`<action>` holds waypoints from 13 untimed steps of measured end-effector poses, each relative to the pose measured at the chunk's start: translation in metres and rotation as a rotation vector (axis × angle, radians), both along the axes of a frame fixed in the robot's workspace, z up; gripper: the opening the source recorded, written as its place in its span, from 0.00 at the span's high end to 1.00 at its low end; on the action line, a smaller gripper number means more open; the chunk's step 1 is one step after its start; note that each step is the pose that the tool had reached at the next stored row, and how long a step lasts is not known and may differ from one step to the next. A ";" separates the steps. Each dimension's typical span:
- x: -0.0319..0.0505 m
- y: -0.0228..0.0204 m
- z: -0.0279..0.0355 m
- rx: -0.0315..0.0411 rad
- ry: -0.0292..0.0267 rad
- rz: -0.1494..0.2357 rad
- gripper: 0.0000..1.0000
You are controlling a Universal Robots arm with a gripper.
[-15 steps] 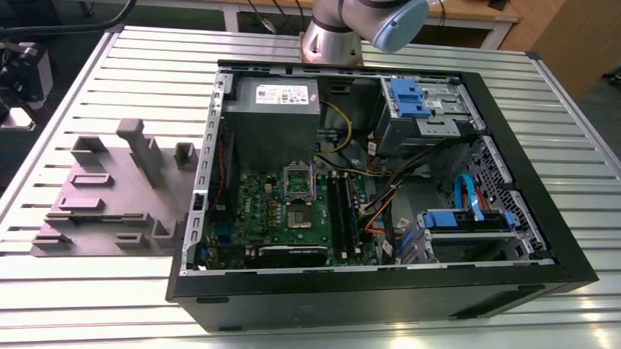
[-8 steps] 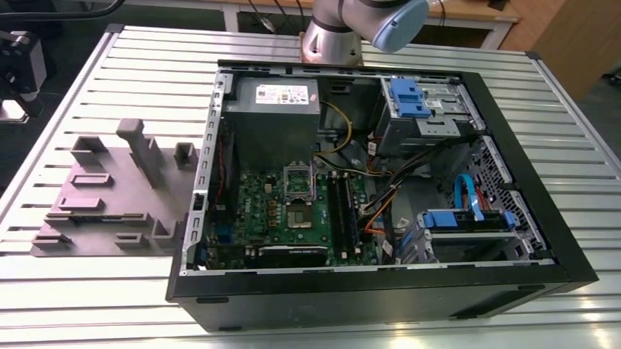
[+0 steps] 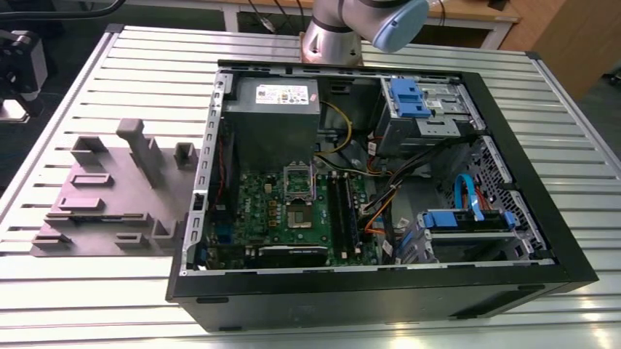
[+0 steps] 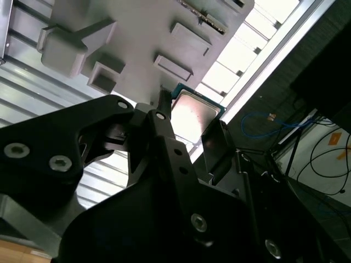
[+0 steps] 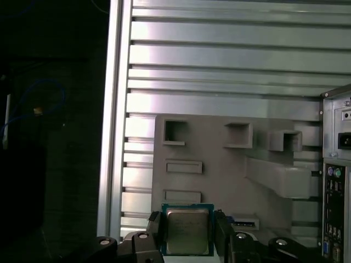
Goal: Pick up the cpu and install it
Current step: 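Pick up the cpu and move it towards the insertion slot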
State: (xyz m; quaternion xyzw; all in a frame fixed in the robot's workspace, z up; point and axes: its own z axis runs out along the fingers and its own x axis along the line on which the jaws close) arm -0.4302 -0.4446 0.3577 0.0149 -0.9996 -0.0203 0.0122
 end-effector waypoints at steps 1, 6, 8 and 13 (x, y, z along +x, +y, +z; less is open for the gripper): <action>0.0013 0.0001 -0.0001 0.0002 -0.0002 0.000 0.53; 0.0128 0.0000 -0.0002 0.0001 -0.0001 0.000 0.53; 0.0195 0.0000 -0.0002 0.0001 -0.0001 0.000 0.53; 0.0366 0.0001 -0.0004 0.0001 -0.0002 0.000 0.53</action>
